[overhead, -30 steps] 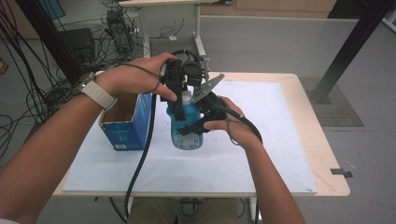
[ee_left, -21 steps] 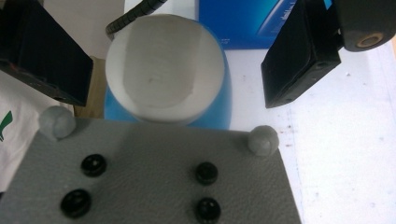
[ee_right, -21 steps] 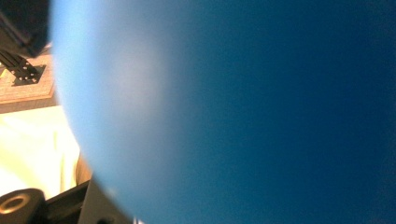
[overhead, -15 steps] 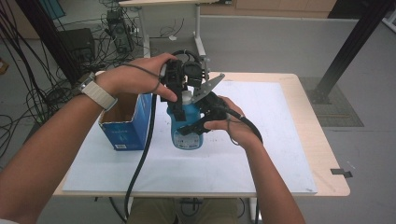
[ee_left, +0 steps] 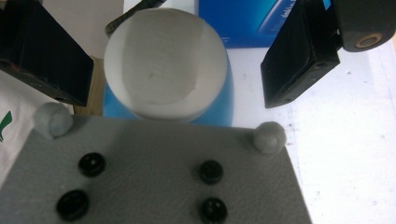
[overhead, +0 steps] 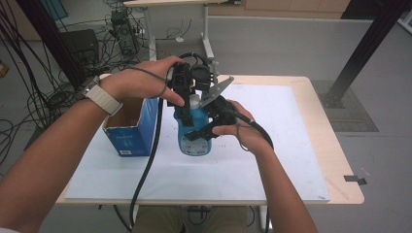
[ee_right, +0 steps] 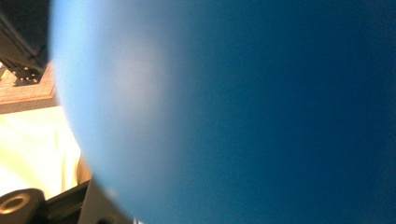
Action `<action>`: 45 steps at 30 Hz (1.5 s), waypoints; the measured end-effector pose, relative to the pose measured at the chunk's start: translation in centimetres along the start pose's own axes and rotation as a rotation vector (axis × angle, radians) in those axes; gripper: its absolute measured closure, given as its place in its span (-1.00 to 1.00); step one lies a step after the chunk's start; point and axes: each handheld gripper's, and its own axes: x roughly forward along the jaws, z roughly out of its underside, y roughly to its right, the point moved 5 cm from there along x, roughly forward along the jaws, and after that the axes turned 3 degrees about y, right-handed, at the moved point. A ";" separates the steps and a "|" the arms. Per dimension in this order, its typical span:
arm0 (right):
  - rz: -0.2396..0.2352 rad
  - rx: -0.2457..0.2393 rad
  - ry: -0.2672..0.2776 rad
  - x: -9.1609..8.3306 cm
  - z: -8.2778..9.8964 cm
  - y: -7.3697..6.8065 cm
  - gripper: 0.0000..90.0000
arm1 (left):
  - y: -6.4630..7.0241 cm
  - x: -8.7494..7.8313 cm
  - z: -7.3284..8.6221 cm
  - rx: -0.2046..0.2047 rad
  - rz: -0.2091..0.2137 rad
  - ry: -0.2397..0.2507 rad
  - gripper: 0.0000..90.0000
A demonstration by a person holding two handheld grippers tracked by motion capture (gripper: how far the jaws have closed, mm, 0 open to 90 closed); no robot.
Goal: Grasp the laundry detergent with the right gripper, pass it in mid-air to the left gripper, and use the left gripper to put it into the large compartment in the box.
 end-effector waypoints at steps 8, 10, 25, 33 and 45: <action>0.000 -0.002 0.000 0.1 -0.1 0.0 -0.02 | 0.0 0.2 0.0 -0.001 0.000 0.005 -0.78; -0.008 0.004 0.002 0.1 -0.1 -0.1 -0.02 | 0.0 0.2 0.0 -0.001 0.000 0.006 -0.78; -0.007 -0.005 0.002 0.1 -0.4 -0.3 -0.02 | 0.0 0.5 -0.2 0.003 0.003 0.010 -0.78; -0.004 -0.013 0.005 0.0 -0.6 -0.4 -0.02 | 0.1 0.6 -0.2 0.005 0.000 0.017 -0.77; -0.008 0.004 0.014 -0.2 -0.8 -0.7 -0.02 | 0.0 1.0 0.0 -0.003 0.012 0.031 -0.74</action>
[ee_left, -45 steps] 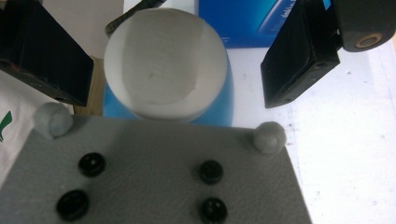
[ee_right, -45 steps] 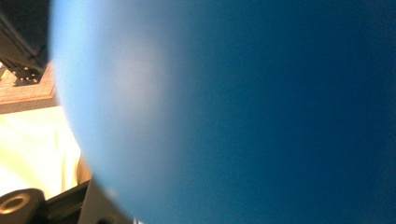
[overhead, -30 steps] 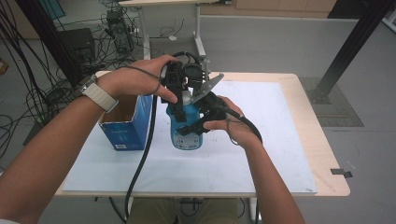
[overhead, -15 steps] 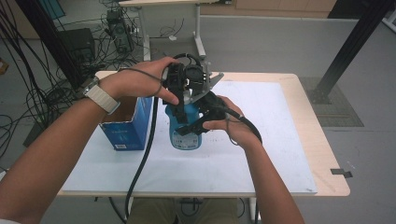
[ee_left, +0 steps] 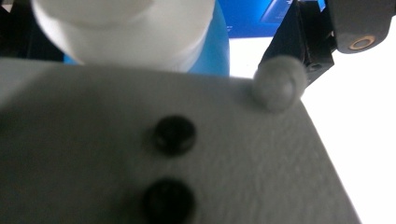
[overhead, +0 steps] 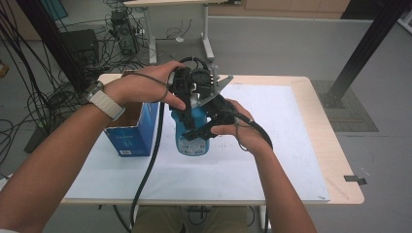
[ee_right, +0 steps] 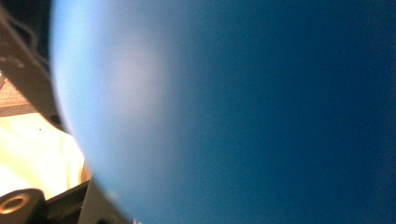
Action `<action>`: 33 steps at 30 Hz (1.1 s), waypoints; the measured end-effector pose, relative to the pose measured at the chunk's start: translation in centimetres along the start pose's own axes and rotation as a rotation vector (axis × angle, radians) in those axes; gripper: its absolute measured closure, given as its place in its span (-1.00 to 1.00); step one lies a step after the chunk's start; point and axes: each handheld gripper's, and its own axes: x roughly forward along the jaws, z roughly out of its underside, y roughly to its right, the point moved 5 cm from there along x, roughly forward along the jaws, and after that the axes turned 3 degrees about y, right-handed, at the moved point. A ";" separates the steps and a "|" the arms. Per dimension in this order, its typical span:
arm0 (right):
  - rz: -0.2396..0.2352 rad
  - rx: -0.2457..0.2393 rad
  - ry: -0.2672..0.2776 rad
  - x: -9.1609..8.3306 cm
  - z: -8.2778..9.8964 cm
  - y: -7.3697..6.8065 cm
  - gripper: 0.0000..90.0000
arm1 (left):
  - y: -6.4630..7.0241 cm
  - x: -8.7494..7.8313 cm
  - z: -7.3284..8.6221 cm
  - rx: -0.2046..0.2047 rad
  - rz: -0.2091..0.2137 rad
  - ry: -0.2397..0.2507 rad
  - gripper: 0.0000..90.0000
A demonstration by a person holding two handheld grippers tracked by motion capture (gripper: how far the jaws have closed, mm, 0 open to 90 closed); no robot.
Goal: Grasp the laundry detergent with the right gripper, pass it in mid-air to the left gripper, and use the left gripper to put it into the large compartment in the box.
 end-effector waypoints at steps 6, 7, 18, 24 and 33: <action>-0.003 0.002 0.006 -0.1 -0.1 0.0 -0.02 | 0.0 0.0 0.0 0.001 0.002 0.008 -0.70; -0.002 0.003 0.008 -0.1 -0.1 0.0 -0.02 | -0.1 0.0 0.0 0.000 0.004 0.013 -0.70; -0.006 -0.031 0.024 0.0 -0.1 0.2 -0.02 | 0.0 0.1 0.0 0.001 0.012 0.024 -0.61; -0.006 -0.017 0.027 -0.1 -0.1 0.1 -0.02 | 0.1 0.1 0.0 0.005 0.021 0.028 -0.51; -0.004 0.026 0.015 -0.2 0.0 -0.2 -0.02 | 0.1 0.3 0.0 0.003 0.035 0.039 -0.34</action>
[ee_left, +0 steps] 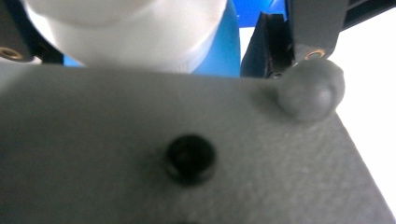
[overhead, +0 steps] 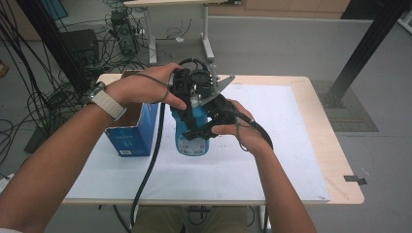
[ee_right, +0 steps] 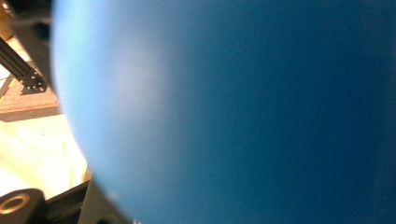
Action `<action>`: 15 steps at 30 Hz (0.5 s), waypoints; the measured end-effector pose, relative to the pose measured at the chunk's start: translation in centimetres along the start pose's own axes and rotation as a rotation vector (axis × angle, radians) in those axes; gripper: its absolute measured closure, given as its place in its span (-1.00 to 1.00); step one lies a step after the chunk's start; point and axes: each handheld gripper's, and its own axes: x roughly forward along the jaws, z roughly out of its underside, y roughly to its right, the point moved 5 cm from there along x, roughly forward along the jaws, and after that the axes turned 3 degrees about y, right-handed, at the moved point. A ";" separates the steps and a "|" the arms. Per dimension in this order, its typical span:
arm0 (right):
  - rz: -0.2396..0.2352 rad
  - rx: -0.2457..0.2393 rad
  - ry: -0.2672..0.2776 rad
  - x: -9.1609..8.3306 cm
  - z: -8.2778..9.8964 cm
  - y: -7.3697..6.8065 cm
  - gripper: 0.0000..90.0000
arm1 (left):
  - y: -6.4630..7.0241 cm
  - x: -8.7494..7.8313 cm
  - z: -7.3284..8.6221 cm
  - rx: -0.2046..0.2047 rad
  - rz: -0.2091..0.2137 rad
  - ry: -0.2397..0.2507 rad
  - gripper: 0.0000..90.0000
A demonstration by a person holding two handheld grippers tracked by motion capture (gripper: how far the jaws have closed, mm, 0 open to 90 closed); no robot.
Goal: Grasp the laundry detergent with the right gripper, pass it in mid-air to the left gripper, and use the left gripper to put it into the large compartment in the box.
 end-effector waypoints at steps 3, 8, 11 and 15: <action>-0.007 -0.023 0.008 0.1 0.1 0.2 -0.02 | 0.0 0.1 0.0 -0.003 0.004 -0.003 -0.29; -0.006 -0.035 0.011 0.2 0.2 0.3 -0.02 | 0.1 0.1 0.1 -0.002 0.011 -0.004 -0.22; 0.000 0.007 -0.005 0.1 0.1 0.0 -0.02 | 0.1 0.1 0.0 -0.001 0.013 -0.004 -0.16; -0.006 -0.012 0.002 0.2 0.2 0.1 -0.02 | 0.2 0.1 0.1 -0.002 0.014 -0.002 -0.16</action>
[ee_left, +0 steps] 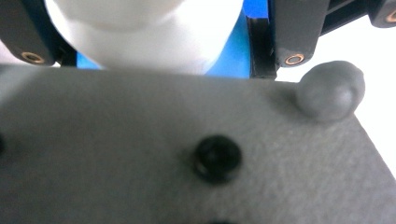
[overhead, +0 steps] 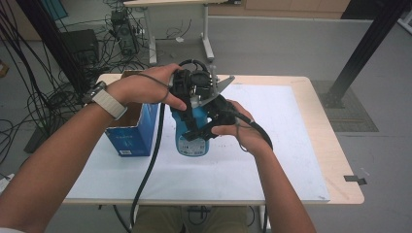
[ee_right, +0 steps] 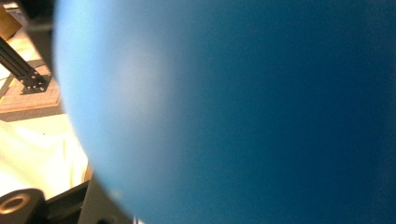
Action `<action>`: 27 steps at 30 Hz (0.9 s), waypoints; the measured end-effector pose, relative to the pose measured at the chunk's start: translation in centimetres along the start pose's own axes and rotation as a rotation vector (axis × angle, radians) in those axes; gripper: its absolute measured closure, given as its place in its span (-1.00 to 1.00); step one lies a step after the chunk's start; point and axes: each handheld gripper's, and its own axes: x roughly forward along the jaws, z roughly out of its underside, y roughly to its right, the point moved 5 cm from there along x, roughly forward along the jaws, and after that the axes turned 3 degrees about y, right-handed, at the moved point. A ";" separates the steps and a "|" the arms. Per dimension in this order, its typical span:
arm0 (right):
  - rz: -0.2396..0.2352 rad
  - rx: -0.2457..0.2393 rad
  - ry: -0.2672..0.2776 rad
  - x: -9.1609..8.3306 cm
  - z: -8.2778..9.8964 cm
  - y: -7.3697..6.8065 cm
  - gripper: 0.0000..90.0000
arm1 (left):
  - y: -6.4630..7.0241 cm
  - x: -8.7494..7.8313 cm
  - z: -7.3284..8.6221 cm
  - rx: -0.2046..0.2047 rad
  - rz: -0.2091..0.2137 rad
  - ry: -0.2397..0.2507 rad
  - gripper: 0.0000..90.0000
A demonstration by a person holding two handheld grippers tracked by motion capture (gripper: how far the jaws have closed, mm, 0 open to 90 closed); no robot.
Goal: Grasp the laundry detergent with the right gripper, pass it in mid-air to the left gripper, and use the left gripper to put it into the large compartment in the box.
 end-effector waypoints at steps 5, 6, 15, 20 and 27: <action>0.008 0.009 -0.007 0.0 0.0 -0.1 -0.02 | 0.0 0.0 0.1 0.003 -0.002 0.006 -0.15; 0.005 0.005 -0.006 0.0 0.0 -0.1 -0.02 | 0.0 0.0 0.1 0.000 -0.001 0.007 -0.15; 0.005 0.011 -0.009 0.0 -0.1 -0.2 -0.02 | 0.0 0.0 0.2 -0.003 0.000 0.010 -0.15; 0.005 0.019 -0.008 0.0 0.0 -0.3 -0.02 | 0.1 0.0 0.1 0.001 0.002 0.007 -0.15; 0.004 0.020 -0.009 0.0 0.0 -0.3 -0.02 | 0.1 0.0 0.1 0.002 0.002 0.013 -0.15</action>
